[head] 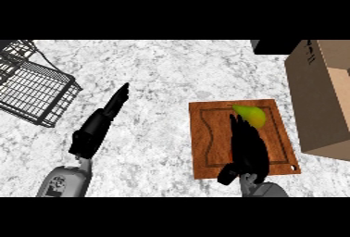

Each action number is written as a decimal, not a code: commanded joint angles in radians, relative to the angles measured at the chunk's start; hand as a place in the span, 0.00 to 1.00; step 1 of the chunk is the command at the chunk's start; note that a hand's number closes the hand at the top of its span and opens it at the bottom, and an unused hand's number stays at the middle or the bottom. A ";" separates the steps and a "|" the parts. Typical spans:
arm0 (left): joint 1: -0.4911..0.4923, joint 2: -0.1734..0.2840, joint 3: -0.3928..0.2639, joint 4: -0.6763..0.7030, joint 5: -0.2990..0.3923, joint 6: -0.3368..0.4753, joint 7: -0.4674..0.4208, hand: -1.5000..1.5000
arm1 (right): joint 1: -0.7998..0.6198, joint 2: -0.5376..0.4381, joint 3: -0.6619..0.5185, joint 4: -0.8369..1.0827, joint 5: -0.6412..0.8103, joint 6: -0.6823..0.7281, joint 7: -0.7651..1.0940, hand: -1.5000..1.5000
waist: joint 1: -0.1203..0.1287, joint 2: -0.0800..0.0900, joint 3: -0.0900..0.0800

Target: Pick the squash from the cutting board and place it in the cardboard box

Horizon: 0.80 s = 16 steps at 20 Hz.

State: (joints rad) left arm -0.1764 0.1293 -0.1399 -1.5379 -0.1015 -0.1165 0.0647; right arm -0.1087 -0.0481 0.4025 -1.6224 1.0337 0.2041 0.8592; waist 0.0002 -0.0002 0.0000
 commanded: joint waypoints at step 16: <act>0.075 -0.034 0.011 -0.102 -0.038 -0.051 0.056 0.50 | 0.002 -0.037 -0.092 0.221 0.043 -0.075 -0.202 1.00 | 0.004 0.000 0.000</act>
State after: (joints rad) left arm -0.1536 0.1032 -0.1083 -1.5731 -0.1289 -0.1668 0.0806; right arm -0.1223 -0.0474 0.3316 -1.4827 1.0778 0.1588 0.7328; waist 0.0027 -0.0086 -0.0047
